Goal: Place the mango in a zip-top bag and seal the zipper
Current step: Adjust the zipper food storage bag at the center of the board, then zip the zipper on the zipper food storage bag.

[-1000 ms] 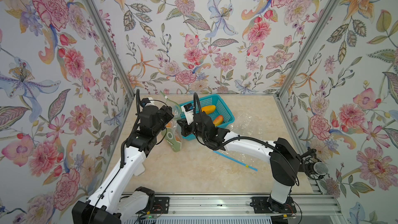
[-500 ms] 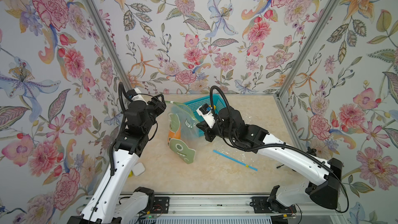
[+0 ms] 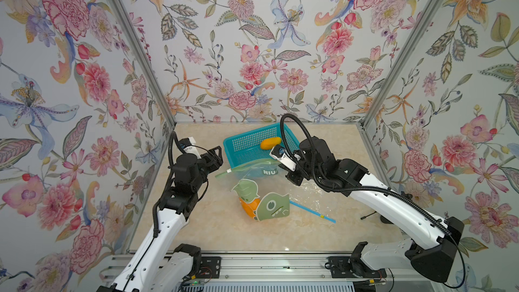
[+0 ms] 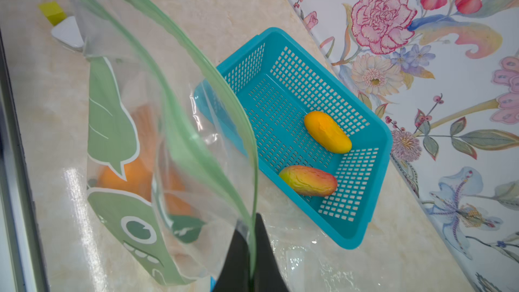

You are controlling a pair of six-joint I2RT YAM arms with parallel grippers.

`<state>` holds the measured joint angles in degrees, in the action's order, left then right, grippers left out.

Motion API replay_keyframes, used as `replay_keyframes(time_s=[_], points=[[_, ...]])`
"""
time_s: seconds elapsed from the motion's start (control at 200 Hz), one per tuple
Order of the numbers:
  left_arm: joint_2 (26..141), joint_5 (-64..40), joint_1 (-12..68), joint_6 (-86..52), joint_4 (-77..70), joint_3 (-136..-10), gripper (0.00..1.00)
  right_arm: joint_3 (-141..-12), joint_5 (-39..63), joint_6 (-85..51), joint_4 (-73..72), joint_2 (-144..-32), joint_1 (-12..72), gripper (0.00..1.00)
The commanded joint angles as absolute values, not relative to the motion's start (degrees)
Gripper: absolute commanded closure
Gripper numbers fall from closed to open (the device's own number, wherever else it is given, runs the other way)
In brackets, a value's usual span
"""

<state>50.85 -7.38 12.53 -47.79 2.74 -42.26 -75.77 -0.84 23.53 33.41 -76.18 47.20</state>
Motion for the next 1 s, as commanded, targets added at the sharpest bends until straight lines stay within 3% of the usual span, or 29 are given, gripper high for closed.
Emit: replay_keyframes(time_s=[0.0,0.115,0.275,0.545,0.896,0.996], points=[[45.7,-11.3,12.0,-40.9,1.5,-42.7,0.23,-72.7,-3.6,26.5,34.0,-75.7,44.4,1.0],[40.2,-11.1,12.0,-35.3,6.4,-43.8,0.16,-70.2,-2.6,26.0,32.4,-73.9,42.0,1.0],[41.1,-19.7,12.0,-31.8,1.9,-40.7,0.01,-66.2,-2.5,27.0,28.6,-69.9,41.5,1.0],[54.0,-32.9,12.0,-25.6,-13.1,-40.0,0.01,-63.9,-2.7,28.2,25.9,-66.0,41.6,1.0],[59.3,-46.7,10.3,-13.3,-15.4,-43.0,0.16,-62.4,-2.1,28.3,24.0,-63.4,41.8,1.0],[61.5,-50.6,10.3,-11.3,-14.3,-45.0,0.24,-62.2,-2.2,28.1,23.6,-63.6,41.8,1.0]])
